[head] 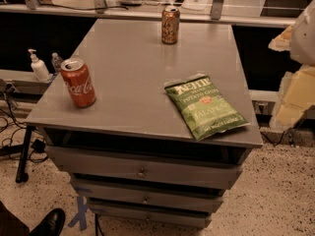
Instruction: Move green jalapeno chip bag near orange can
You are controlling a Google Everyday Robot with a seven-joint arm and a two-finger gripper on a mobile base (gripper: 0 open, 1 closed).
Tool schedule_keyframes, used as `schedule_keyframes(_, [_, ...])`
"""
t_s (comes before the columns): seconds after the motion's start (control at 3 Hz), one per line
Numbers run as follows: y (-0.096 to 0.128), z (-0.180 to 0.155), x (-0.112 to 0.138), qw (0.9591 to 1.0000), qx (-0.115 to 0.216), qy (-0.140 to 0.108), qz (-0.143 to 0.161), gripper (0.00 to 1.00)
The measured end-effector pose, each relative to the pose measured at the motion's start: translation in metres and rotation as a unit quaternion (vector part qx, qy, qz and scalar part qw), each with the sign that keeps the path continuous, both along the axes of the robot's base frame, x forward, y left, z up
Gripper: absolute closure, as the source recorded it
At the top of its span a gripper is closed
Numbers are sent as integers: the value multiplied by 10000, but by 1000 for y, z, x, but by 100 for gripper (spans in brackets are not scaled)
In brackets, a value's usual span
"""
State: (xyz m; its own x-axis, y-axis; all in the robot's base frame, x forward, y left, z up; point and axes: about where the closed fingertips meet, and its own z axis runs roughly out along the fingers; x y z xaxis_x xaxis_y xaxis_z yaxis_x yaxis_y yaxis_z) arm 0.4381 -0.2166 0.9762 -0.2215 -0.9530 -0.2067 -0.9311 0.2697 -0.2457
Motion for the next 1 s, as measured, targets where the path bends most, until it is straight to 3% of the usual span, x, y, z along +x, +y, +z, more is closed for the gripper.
schedule_keyframes(0.33, [0, 0, 0, 10000, 0, -1, 0, 0])
schedule_keyframes(0.67, [5, -14, 5, 9995, 234, -50, -224, 0])
schedule_keyframes(1.0, [16, -45, 19, 9963, 612, -135, -588, 0])
